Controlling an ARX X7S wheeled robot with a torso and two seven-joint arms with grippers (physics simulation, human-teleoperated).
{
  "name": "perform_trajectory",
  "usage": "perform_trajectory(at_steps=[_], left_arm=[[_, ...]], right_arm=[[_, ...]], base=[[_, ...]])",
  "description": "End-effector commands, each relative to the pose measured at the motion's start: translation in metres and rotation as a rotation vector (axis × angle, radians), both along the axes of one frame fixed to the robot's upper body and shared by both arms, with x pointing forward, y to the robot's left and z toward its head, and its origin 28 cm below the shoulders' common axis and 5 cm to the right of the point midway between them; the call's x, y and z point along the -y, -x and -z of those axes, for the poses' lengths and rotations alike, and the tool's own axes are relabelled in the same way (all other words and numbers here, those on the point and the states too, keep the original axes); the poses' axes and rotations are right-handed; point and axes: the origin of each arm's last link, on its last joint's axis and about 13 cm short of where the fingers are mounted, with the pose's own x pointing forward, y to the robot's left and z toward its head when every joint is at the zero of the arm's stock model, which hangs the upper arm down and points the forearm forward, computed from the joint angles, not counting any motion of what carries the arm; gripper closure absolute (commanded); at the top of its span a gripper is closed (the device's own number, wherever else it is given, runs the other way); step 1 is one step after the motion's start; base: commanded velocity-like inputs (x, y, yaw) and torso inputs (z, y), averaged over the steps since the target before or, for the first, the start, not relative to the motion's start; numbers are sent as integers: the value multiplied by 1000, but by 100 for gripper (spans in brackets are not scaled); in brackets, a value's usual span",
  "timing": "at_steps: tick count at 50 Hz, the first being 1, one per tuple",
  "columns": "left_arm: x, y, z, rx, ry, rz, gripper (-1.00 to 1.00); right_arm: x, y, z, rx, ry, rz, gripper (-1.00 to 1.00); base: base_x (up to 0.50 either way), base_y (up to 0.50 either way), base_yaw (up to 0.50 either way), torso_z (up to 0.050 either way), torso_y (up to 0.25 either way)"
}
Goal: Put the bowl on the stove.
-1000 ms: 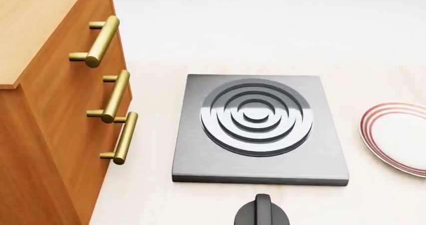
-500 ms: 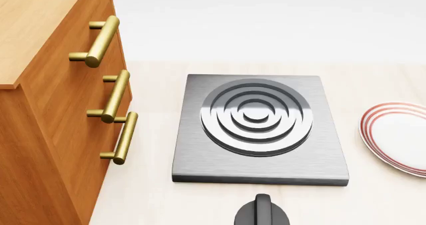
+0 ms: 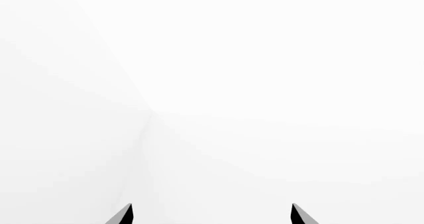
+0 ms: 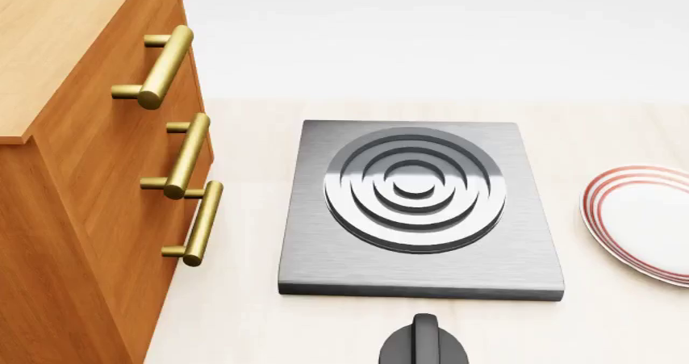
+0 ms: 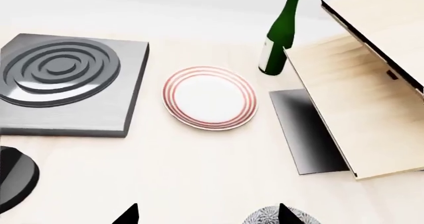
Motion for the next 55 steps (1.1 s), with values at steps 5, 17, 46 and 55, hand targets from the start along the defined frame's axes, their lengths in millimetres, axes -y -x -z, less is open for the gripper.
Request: perform_trajectory(at_steps=[5,17,46,55], left_arm=[[0,-1,2,-6,6,-1,-100],[0,-1,2,-8,5,0,-100],[3,-2,3,-13,-4,6,-100],[3,-1,3,-10,-4,7,-100]], right_arm=[[1,-3,22,-78,-34,27,-100],[2,3,36,-122,-70,65,-100],[10,-29,64,-187,-119,171,-100],[10,-38,76,-209,-117,180,-100]], base=[[0,0,0,0,0],[0,0,0,0,0],[0,0,0,0,0],[0,0,0,0,0]])
